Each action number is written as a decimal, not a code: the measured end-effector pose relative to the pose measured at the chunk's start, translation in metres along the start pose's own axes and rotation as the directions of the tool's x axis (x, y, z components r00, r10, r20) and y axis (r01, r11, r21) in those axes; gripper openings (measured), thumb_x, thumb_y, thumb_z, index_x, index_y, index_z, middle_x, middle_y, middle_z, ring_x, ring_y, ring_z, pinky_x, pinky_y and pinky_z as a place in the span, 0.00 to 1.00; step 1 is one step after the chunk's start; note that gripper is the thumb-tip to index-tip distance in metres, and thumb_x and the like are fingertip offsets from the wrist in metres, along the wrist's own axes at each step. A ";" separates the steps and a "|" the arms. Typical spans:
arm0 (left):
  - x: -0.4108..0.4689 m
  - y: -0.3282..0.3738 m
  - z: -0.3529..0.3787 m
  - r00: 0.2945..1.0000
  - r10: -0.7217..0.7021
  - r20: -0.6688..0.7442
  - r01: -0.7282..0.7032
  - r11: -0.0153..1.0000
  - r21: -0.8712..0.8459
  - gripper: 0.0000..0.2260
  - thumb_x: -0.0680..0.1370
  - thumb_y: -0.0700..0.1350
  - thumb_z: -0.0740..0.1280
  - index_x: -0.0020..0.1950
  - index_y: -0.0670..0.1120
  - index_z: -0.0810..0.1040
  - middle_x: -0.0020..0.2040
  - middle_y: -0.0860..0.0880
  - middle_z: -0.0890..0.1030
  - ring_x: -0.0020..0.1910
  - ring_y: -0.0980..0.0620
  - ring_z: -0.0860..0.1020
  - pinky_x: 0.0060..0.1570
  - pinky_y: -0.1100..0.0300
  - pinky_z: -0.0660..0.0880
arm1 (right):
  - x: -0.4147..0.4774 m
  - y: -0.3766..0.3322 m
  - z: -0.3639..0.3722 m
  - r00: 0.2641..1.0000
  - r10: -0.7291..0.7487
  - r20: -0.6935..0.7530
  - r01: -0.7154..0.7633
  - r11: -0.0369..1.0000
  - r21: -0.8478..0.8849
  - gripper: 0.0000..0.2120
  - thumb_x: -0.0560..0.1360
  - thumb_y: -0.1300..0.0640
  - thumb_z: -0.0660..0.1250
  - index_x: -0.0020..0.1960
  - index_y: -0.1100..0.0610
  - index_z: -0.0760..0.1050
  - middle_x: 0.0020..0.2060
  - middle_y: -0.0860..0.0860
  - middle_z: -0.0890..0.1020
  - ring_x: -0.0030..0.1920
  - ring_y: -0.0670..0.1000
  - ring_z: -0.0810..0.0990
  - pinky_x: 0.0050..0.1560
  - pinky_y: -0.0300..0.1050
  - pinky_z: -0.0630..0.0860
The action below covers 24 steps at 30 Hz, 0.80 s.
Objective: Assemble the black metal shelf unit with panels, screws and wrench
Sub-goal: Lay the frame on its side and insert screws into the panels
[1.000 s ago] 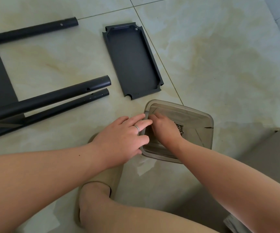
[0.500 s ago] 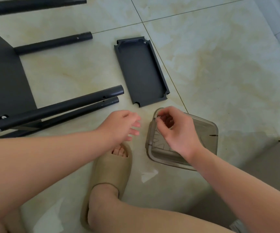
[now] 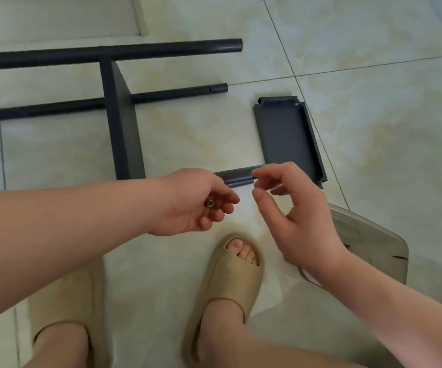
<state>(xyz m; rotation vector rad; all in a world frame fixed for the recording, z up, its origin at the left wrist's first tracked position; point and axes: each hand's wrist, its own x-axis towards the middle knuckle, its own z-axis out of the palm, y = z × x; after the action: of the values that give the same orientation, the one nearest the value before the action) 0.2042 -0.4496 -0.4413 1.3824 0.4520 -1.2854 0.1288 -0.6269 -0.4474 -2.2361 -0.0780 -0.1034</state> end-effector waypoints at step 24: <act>0.001 -0.046 -0.197 0.933 0.319 -0.165 -0.260 0.917 0.304 0.10 0.84 0.38 0.57 0.53 0.49 0.77 0.53 0.50 0.85 0.51 0.53 0.84 0.42 0.62 0.77 | 0.119 -0.038 0.163 0.685 -0.108 0.720 0.627 0.591 -0.508 0.60 0.64 0.16 0.50 0.83 0.54 0.44 0.82 0.52 0.43 0.82 0.58 0.43 0.77 0.70 0.51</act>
<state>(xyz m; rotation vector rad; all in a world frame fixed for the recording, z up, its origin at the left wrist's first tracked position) 0.2498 -0.2651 -0.5096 1.7620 0.1986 -0.9844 0.2511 -0.4734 -0.5062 -2.9248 -1.1148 0.4827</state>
